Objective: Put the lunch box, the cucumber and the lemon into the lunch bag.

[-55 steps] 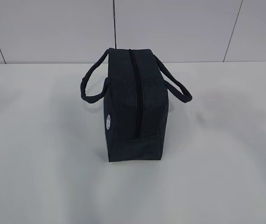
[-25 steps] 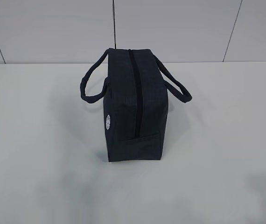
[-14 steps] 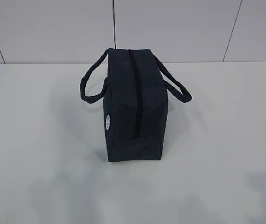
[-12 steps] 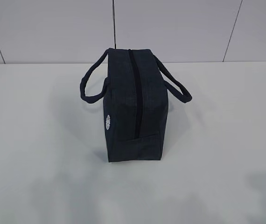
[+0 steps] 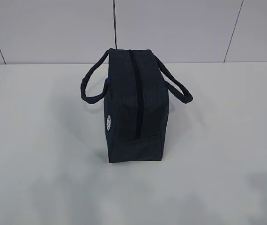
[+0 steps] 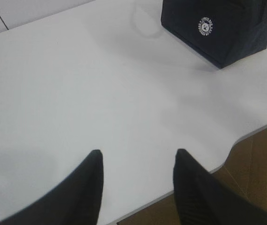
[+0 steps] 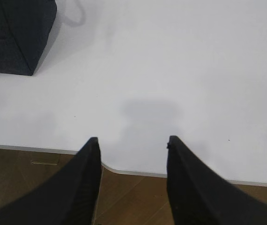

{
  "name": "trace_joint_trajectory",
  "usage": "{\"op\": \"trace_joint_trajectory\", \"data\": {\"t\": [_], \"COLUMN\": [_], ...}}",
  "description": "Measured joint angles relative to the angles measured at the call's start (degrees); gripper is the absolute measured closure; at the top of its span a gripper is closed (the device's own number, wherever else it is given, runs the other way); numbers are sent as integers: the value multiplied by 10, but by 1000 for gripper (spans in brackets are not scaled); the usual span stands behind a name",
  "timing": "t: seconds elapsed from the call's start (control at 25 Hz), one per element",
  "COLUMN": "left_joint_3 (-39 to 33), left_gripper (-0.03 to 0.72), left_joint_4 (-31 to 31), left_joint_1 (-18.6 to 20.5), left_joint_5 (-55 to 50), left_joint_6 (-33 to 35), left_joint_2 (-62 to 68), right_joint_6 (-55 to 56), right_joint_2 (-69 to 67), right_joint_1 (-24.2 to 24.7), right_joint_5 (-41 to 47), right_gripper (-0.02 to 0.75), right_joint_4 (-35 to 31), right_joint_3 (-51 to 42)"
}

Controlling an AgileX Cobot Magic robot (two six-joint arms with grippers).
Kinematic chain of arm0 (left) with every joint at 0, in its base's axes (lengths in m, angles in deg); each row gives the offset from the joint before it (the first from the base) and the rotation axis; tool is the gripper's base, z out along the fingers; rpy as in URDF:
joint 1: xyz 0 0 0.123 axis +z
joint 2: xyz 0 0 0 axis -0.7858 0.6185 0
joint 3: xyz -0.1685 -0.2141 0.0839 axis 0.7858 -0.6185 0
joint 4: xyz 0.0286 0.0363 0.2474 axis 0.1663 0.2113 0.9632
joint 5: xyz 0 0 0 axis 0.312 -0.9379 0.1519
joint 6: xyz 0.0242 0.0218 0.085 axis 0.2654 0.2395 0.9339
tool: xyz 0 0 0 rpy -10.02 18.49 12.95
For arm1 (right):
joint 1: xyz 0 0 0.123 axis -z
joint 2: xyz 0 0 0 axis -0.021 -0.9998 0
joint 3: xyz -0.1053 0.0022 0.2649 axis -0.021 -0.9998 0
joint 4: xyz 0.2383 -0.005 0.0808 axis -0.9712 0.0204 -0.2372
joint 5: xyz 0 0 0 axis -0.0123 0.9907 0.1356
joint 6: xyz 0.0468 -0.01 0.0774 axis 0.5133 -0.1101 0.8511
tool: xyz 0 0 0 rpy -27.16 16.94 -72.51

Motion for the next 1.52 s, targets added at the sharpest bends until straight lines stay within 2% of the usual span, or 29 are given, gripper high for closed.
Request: {"op": "trace_joint_trajectory", "data": {"t": [0.16,0.28,0.44,0.56,1.52], "left_joint_3": [0,0,0,0,0], "left_gripper": [349,358,370,383,432], "left_joint_4": [0,1,1,1,1], "left_joint_1": [10,50,127,163,170], "left_joint_5": [1,1,1,1,1], "left_joint_6": [0,0,0,0,0], "left_joint_2": [0,0,0,0,0], "right_joint_6": [0,0,0,0,0], "right_joint_2": [0,0,0,0,0], "right_joint_1": [0,0,0,0,0], "right_joint_5": [0,-1,-2,-2,-2], "right_gripper": [382,382,382,382,383], "right_joint_4": [0,0,0,0,1], "right_joint_3": [0,0,0,0,0]}}
